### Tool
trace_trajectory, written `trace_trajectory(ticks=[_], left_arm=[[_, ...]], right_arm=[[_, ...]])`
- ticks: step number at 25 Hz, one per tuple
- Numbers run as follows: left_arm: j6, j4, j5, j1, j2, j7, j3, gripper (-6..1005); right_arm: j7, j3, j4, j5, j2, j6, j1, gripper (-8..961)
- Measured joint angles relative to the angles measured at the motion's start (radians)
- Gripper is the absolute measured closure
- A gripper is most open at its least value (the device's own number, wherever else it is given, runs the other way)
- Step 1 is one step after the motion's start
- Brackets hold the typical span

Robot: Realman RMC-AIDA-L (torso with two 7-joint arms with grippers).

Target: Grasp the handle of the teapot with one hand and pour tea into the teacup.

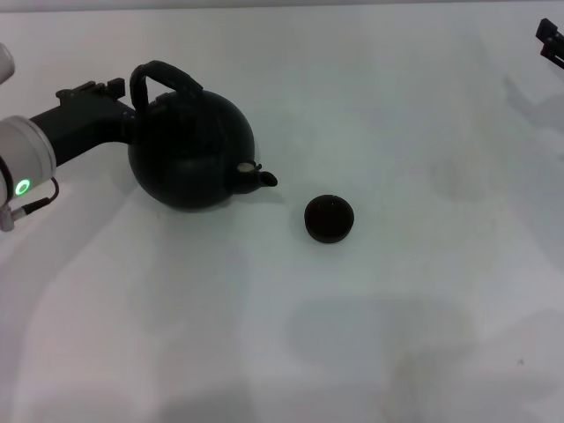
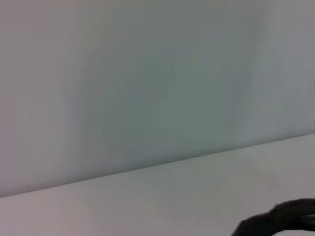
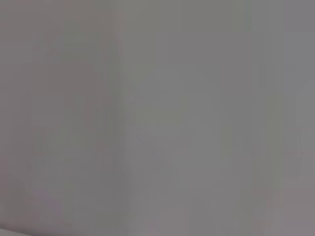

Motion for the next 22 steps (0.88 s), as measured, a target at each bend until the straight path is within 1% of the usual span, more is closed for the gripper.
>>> trace_trajectory(ticks=[2,5,11,15,18,20,22], left_arm=[[0.010,0.003,-0.030,0.013,-0.001,0.041,0.002,390],[0.022,0.019,-0.064,0.040,-0.001,0.098,0.007,168],[0.028,0.067,-0.119,0.119,-0.002,0.197,0.004,137],[0.027,0.083,-0.190,0.162,-0.002,0.272,-0.010,116],[0.032,0.089,-0.314,0.210,-0.003,0.424,-0.016,111],[0.059,0.079,-0.458,0.253,-0.003,0.603,-0.021,111],[0.122,0.030,-0.629,0.286,-0.004,0.809,-0.031,111]], right_arm=[[0.000,0.001,0.000,0.000,0.000,0.000,-0.002,83],[0.000,0.003,0.000,0.000,-0.001,0.000,-0.006,83],[0.000,0.003,0.000,0.000,-0.004,0.001,-0.009,84],[0.008,0.003,-0.001,0.000,-0.012,0.004,-0.017,84],[0.022,0.005,-0.003,0.000,-0.021,0.005,-0.030,84],[0.024,0.006,-0.008,-0.001,-0.023,0.005,-0.034,84],[0.020,0.005,-0.014,-0.003,-0.024,0.006,-0.036,84]])
